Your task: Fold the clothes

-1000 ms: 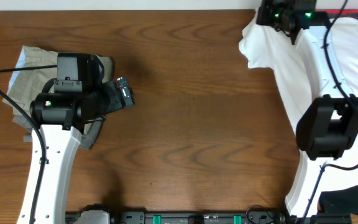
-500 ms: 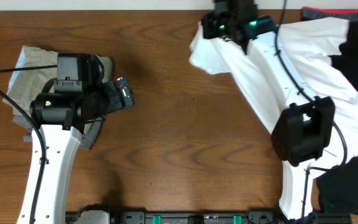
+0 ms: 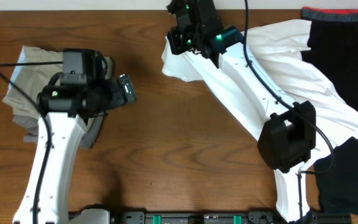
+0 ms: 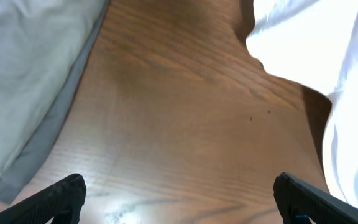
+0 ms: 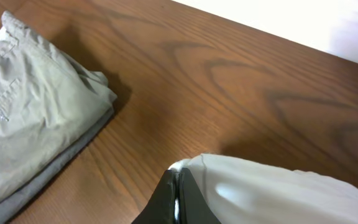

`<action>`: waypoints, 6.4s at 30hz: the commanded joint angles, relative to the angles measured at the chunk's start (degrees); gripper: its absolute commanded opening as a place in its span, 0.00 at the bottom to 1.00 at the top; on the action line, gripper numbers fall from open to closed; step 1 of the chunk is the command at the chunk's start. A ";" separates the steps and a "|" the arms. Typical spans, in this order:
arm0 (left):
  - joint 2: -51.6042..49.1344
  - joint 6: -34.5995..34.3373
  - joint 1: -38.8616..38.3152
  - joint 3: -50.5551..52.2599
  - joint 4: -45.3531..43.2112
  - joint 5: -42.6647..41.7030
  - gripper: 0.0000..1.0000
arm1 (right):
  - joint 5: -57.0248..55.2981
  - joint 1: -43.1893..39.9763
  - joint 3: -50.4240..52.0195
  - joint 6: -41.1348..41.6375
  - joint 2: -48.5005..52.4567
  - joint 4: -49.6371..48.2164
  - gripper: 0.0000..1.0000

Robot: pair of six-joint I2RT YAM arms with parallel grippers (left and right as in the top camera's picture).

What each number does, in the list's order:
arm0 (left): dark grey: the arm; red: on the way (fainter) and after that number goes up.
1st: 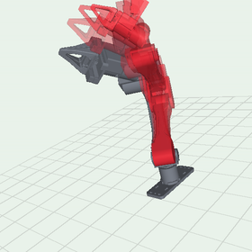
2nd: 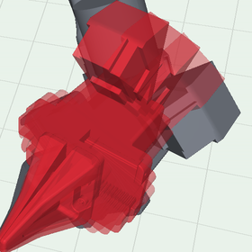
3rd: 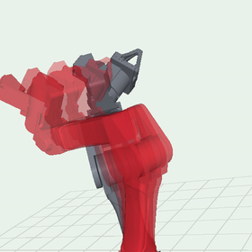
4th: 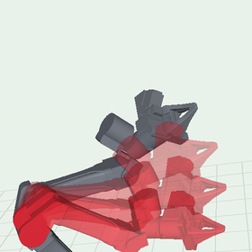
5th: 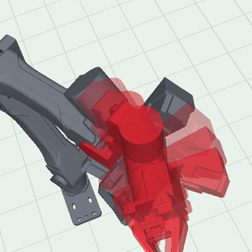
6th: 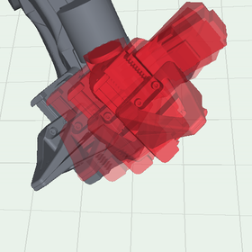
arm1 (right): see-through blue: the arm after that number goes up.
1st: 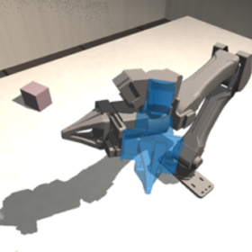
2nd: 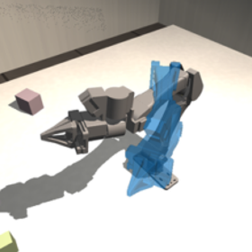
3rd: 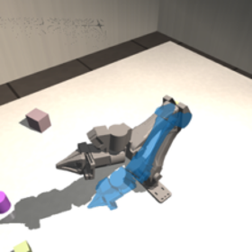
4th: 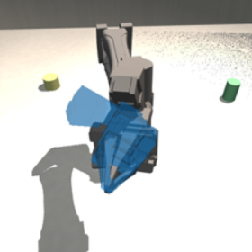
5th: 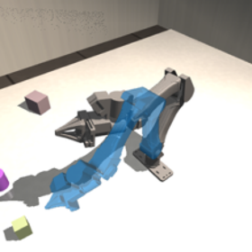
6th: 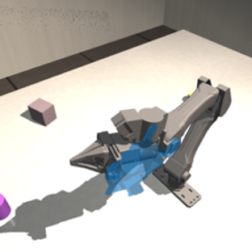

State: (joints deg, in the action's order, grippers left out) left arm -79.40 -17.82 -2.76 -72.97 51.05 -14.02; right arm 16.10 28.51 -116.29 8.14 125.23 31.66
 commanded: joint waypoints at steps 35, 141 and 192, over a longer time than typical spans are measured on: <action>-29.77 30.05 -10.78 0.76 -44.00 -8.28 0.86 | 7.98 0.26 -0.72 -3.13 -8.02 6.80 0.01; -14.14 6.51 3.72 0.72 11.54 3.82 0.41 | -13.86 -7.39 0.79 2.21 14.21 8.48 0.08; -15.06 17.16 -3.80 0.74 -15.43 -12.11 0.49 | 2.86 -3.21 -11.56 6.27 17.77 -5.16 0.34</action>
State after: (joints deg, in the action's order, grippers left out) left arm -94.50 -1.06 -6.70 -72.25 35.59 -25.54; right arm 19.68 29.95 -125.05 19.66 149.71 23.70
